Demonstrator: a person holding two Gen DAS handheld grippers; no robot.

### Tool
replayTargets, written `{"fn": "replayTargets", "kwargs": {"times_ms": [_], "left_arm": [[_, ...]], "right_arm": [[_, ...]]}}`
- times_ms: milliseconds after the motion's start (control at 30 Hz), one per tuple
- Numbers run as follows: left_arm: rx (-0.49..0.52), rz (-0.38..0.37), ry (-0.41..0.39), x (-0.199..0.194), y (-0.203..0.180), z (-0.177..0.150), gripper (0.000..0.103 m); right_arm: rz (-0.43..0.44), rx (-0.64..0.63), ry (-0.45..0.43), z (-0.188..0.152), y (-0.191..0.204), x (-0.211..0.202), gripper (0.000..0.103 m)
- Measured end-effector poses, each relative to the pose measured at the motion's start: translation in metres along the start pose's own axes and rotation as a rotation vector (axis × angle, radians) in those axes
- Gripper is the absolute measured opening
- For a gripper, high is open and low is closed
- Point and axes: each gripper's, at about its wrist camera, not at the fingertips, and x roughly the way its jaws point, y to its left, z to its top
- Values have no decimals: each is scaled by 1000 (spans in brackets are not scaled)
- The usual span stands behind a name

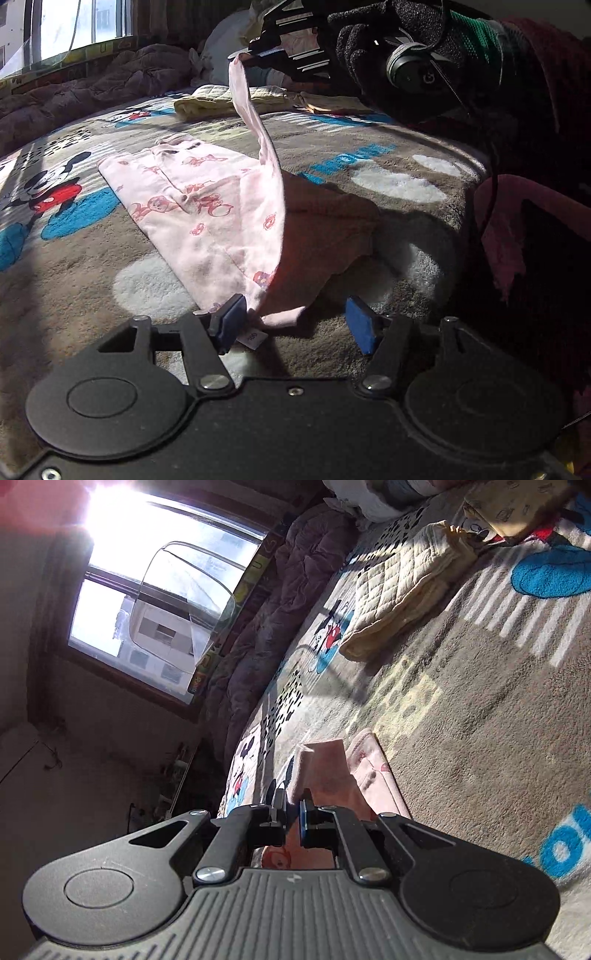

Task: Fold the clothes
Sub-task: 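Lay the folded end down and open the right gripper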

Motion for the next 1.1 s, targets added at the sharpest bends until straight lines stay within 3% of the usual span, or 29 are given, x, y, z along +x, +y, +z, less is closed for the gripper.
{"fn": "replayTargets", "kwargs": {"times_ms": [333,900,1100], "left_arm": [[-77,-73,-24,-3,17,-3,62],[-134,-155,-37,-1,34,-5,66],[-146,-174,-41,-1,38,-5,66]], "right_arm": [[-60,-117,55,-7,34,57,8],[-251,-378,212,-37,52,151,8],[-296,-400,233,-45,47,170,8]]}}
